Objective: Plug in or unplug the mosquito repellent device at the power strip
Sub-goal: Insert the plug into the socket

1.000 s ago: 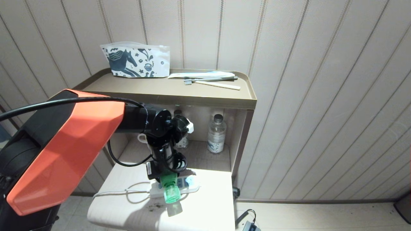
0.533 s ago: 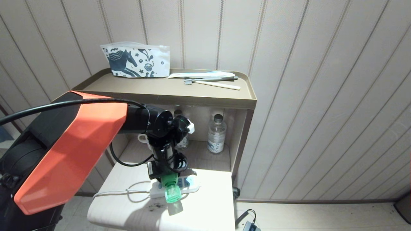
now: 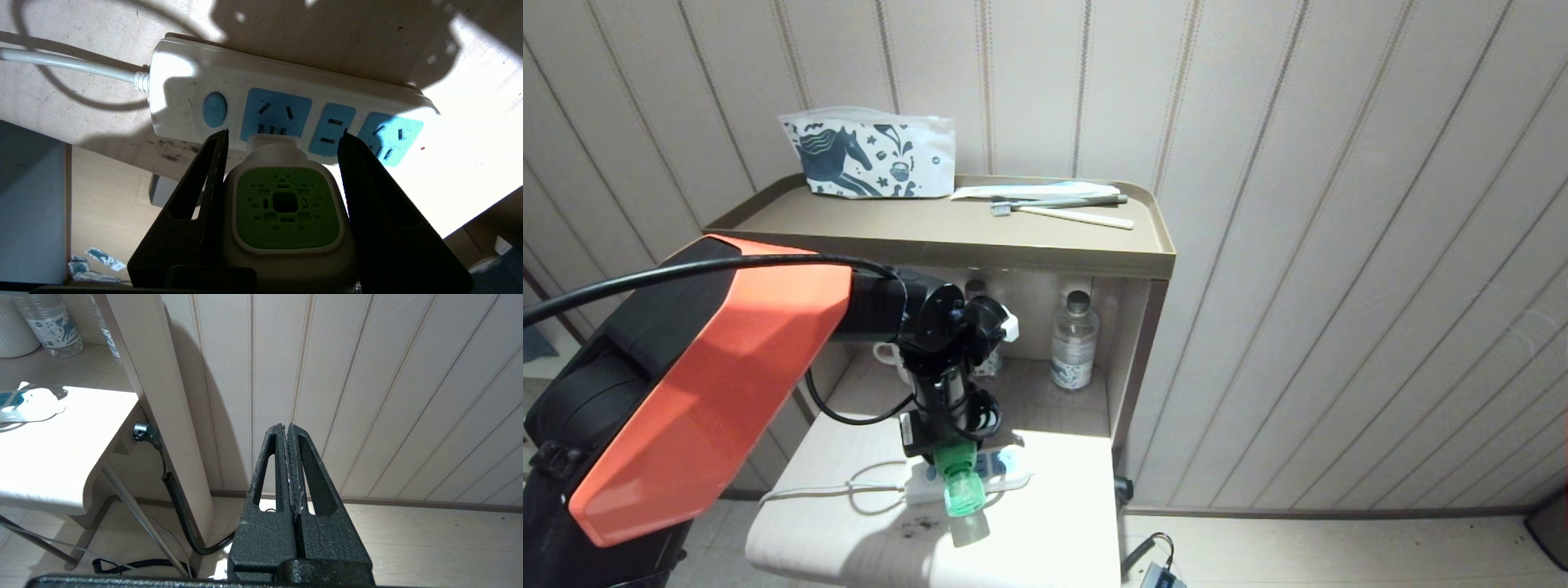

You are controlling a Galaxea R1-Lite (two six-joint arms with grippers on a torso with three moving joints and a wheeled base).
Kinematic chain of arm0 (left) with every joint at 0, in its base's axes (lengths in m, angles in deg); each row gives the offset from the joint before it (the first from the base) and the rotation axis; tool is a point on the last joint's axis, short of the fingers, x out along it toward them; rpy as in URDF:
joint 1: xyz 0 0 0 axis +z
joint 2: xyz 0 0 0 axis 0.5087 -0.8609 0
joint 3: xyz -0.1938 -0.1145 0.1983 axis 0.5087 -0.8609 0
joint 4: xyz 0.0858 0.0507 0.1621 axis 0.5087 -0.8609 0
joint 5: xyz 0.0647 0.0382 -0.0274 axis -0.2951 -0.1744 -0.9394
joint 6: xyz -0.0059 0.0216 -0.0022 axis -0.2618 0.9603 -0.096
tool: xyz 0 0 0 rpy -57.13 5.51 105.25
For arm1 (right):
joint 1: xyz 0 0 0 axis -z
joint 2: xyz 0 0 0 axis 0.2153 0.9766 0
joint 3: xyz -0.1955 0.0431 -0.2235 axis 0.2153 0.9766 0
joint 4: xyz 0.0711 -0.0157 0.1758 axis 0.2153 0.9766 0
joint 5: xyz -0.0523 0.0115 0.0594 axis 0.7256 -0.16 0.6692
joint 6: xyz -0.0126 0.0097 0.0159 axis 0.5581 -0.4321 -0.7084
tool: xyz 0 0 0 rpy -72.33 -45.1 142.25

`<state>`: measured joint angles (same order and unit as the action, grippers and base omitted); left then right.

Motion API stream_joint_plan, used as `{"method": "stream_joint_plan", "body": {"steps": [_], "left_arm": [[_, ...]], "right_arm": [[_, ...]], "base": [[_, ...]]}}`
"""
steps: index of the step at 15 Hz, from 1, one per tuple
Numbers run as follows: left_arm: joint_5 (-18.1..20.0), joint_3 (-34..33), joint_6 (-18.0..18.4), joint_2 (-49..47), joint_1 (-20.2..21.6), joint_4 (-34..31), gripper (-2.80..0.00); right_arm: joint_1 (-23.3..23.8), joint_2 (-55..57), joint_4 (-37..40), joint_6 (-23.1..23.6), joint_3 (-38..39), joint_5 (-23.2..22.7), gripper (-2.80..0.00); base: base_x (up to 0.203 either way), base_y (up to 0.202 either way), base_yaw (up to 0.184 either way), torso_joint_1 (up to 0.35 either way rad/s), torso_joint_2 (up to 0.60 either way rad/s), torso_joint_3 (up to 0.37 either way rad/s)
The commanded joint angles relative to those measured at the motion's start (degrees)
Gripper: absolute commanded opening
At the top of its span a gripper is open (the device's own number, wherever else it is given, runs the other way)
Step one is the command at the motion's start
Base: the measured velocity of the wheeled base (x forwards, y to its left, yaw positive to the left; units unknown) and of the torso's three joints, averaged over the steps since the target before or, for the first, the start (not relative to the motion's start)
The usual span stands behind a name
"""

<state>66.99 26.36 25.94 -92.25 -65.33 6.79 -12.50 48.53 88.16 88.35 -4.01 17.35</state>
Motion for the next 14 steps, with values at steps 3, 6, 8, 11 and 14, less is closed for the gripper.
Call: {"method": "stream_joint_plan", "body": {"steps": [3,6,8,11,14], "left_arm": [[0.0,-0.7,-0.4,-0.8,0.0,-0.4,-2.8],[0.0,-0.6,-0.4,-1.3,0.0,-0.4,-2.8],[0.0,-0.5,-0.4,-1.7,0.0,-0.3,-2.8],[0.0,0.0,-0.4,-2.6,0.0,-0.3,-2.8],[0.0,0.6,-0.4,-3.5,0.4,0.4,-2.8]], "right_arm": [[0.0,0.0,0.1,0.0,0.0,0.0,-2.8],[0.0,0.0,0.0,0.0,0.0,0.0,-2.8],[0.0,0.0,0.0,0.0,0.0,0.0,-2.8],[0.0,0.0,0.1,0.0,0.0,0.0,-2.8],[0.0,0.0,0.0,0.0,0.0,0.0,-2.8]], "base": [[0.0,0.0,0.0,0.0,0.0,0.0],[0.0,0.0,0.0,0.0,0.0,0.0],[0.0,0.0,0.0,0.0,0.0,0.0],[0.0,0.0,0.0,0.0,0.0,0.0],[0.0,0.0,0.0,0.0,0.0,0.0]]}}
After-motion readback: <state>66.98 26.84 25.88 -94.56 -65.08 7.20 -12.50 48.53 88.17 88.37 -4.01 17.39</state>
